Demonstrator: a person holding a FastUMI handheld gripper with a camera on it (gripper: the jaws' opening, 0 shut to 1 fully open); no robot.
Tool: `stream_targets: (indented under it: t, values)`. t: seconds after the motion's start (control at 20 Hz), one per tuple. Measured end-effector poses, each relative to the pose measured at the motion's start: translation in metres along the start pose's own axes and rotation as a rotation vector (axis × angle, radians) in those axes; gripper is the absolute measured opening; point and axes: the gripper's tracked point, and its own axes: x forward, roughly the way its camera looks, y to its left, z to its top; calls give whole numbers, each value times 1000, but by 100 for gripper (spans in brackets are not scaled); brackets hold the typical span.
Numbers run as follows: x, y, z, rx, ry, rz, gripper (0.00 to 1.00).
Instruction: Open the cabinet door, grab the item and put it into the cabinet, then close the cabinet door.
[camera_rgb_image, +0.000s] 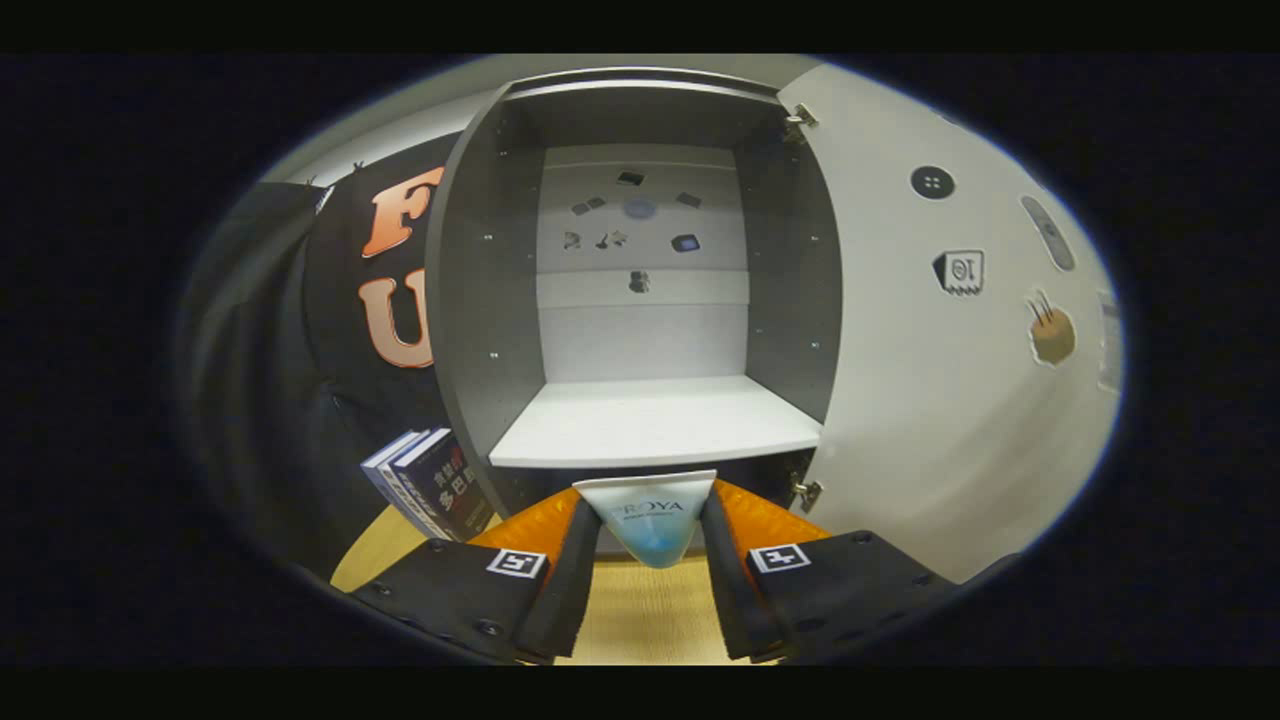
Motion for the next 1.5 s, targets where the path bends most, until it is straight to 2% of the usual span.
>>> stream_targets:
  t: [0.15,0.3,0.4,0.6,0.65,0.8,0.9,1.0,1.05,1.15,1.5]
  values:
    - [35,3,47,0,-33,12,60]
    - [81,3,68,10,-10,20,60]
    - [113,0,69,-14,24,7,60]
    - [157,-5,35,-40,169,3,60]
    - [169,-7,43,-25,130,-6,60]
    - [170,-15,41,-31,141,-29,60]
    - [168,-20,35,-24,161,-34,65]
    - [161,-25,34,-8,150,-49,76]
    - [154,-27,35,-3,132,-62,88]
    - [134,-24,36,1,106,-55,98]
    - [12,-16,40,41,-27,-33,99]
